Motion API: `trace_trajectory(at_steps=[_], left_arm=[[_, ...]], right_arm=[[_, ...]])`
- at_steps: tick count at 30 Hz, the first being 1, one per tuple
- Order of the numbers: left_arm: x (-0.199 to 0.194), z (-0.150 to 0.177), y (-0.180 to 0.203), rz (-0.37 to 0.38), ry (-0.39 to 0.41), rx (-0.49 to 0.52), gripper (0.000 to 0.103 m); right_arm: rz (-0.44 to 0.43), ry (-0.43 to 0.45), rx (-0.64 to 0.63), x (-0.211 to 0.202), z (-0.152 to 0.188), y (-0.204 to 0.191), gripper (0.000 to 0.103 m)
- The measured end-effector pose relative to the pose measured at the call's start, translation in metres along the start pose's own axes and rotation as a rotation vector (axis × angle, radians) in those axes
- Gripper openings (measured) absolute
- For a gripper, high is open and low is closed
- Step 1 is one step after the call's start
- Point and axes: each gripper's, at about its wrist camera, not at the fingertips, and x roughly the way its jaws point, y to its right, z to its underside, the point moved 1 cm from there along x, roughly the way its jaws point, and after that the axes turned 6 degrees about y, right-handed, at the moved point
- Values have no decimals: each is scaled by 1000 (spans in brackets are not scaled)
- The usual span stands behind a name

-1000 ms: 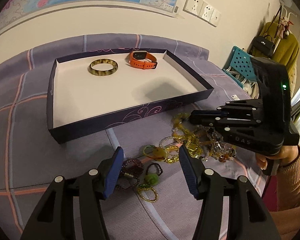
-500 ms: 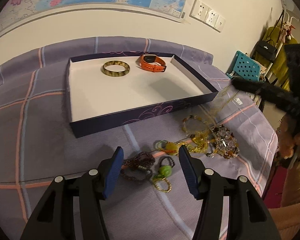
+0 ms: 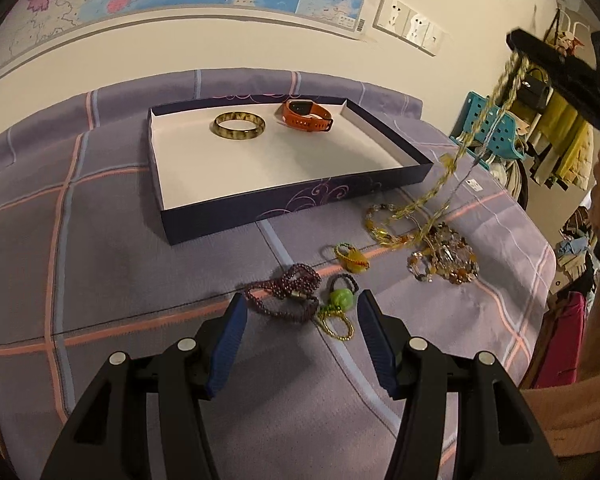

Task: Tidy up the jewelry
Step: 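Grasp the small gold ring with the left tool while the right tool lifts the necklace higher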

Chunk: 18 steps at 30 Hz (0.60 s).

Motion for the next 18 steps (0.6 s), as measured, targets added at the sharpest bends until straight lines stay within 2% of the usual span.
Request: trace_trajectory(at_steps=[6, 14, 16, 18], left_arm=[[-5, 4, 4, -1, 11, 30, 55], [-4, -8, 30, 18, 55, 124, 54], [-4, -6, 32, 38, 53, 131, 54], [-4, 1, 33, 24, 39, 145, 54]], right_arm=[[13, 40, -14, -10, -12, -2, 5], [15, 43, -2, -13, -11, -1, 5], [17, 44, -1, -15, -10, 0, 5], [17, 42, -1, -14, -9, 1, 5]])
